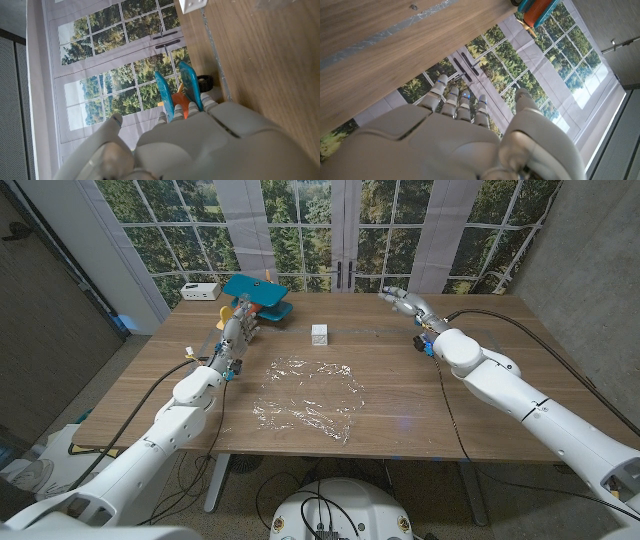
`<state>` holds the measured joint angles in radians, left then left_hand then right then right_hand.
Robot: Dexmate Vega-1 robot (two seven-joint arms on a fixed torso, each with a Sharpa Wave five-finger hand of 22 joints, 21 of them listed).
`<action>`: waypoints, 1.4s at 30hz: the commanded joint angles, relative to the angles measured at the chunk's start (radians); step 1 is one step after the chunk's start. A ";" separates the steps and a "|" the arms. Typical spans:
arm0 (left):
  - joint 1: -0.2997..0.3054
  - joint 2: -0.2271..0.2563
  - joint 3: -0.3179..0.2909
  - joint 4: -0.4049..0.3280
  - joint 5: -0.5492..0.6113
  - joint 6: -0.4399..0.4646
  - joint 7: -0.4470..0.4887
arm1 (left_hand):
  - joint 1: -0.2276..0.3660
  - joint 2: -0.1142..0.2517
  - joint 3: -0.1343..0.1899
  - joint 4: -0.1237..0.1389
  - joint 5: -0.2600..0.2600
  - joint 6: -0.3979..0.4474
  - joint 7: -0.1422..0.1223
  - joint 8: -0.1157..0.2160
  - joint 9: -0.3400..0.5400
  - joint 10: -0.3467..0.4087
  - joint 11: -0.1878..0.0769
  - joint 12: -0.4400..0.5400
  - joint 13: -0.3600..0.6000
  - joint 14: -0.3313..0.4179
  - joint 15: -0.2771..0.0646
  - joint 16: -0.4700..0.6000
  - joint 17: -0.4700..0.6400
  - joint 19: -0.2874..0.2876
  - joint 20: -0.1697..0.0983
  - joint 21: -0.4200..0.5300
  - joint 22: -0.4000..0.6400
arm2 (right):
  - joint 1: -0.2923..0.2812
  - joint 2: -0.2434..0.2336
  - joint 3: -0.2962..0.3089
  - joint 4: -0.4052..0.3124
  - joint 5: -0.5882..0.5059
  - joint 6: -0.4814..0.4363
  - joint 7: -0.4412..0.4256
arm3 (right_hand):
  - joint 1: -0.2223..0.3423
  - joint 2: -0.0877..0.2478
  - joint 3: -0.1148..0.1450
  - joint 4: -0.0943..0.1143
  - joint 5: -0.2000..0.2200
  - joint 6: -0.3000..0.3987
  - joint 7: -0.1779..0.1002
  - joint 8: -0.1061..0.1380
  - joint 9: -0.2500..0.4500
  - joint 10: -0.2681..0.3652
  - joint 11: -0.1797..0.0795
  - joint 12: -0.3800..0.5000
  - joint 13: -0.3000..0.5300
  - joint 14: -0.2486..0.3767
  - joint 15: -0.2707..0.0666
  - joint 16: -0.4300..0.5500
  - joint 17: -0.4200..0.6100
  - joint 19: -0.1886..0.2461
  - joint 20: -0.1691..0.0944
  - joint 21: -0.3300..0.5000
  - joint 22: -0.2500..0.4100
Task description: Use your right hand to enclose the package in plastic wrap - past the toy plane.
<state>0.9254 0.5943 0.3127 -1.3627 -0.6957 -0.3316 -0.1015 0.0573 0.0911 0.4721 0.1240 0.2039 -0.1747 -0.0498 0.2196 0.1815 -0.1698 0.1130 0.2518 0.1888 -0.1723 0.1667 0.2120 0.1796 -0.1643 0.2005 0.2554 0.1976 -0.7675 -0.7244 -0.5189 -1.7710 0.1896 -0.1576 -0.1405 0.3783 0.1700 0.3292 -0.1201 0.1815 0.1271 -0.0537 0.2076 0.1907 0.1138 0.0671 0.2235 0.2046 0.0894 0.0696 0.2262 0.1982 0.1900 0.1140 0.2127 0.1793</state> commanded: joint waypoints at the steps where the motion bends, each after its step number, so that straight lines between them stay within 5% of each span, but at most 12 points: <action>1: 0.032 0.018 -0.015 -0.034 -0.011 0.000 0.002 | 0.008 0.005 0.001 -0.006 -0.004 -0.066 0.004 -0.002 0.002 -0.045 0.009 0.007 0.004 -0.039 0.007 0.002 0.001 0.001 0.009 0.006 0.006 | 0.093 -0.031 -0.073 -0.065 -0.096 -0.132 0.082 | 0.015 0.002 0.009 0.000 0.003 0.014 -0.002 0.005 0.000 0.010 -0.003 0.003 0.001 0.011 0.000 0.010 0.002 0.010 -0.001 0.009 0.003; 18: 0.080 0.032 -0.035 -0.076 -0.016 -0.008 0.029 | 0.010 0.002 0.001 -0.009 -0.005 -0.062 0.004 -0.007 0.002 -0.037 0.012 0.006 0.005 -0.032 0.007 -0.003 0.002 0.004 0.010 0.006 0.006 | 0.218 -0.016 -0.185 -0.084 -0.235 -0.249 0.198 | 0.030 0.028 0.037 0.015 0.010 0.027 -0.012 0.004 0.001 0.024 -0.018 0.003 0.002 0.020 -0.025 0.017 0.011 0.020 -0.026 0.010 0.003; 42: 0.095 0.019 -0.041 -0.071 -0.019 -0.024 0.038 | 0.011 0.000 0.001 -0.012 -0.006 -0.061 0.004 -0.012 0.002 -0.036 0.012 0.002 0.006 -0.029 0.007 -0.007 0.003 0.005 0.010 0.005 0.006 | 0.379 0.055 -0.321 -0.008 -0.391 -0.302 0.366 | 0.042 0.027 0.058 0.032 0.012 0.027 -0.015 -0.001 0.002 0.028 -0.032 0.000 0.003 0.019 -0.043 0.021 0.019 0.022 -0.037 0.008 0.003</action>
<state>1.0193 0.6233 0.2726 -1.4427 -0.7123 -0.3472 -0.0627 0.0573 0.0910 0.4722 0.1160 0.1996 -0.1746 -0.0499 0.2108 0.1817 -0.1715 0.1216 0.2556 0.1934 -0.1724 0.1663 0.2053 0.1792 -0.1607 0.2039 0.2553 0.2025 -0.4532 -0.6995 -0.7828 -1.8090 -0.1315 -0.4333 0.1577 0.4058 0.1976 0.3806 -0.0903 0.1889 0.1501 -0.0662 0.2075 0.1909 0.1378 0.0429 0.2235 0.2048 0.1084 0.0350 0.2408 0.2122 0.2110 0.0856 0.2206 0.1790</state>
